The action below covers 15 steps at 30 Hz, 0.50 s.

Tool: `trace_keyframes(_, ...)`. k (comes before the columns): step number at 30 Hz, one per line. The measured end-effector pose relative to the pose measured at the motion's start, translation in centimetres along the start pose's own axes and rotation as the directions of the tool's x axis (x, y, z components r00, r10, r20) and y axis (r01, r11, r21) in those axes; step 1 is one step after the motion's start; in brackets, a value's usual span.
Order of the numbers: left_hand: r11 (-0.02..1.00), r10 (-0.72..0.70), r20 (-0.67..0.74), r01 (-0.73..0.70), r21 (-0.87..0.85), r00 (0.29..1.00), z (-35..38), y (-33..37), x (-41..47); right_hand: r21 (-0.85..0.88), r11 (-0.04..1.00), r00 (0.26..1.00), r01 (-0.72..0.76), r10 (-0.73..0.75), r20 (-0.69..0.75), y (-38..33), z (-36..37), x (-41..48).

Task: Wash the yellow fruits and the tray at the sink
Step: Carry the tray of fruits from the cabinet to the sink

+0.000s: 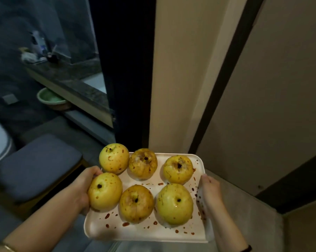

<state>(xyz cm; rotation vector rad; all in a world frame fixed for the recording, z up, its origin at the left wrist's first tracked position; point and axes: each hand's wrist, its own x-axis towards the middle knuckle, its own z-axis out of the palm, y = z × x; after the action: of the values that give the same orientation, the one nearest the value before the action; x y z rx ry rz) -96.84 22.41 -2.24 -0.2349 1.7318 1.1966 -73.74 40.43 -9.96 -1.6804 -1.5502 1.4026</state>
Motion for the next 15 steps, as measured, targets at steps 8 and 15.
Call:
trace_keyframes(8,0.987,-0.030,-0.149,0.006,-0.161,0.988,-6.2,0.0,2.1,-0.048,0.998,0.979,0.051,-0.041,0.201,-2.3,6.7,1.4)
trace_keyframes(15,0.975,-0.110,-0.254,0.055,-0.215,0.961,-10.0,-0.3,2.9,-0.085,0.990,0.949,0.116,-0.085,0.303,-4.5,12.1,1.5)
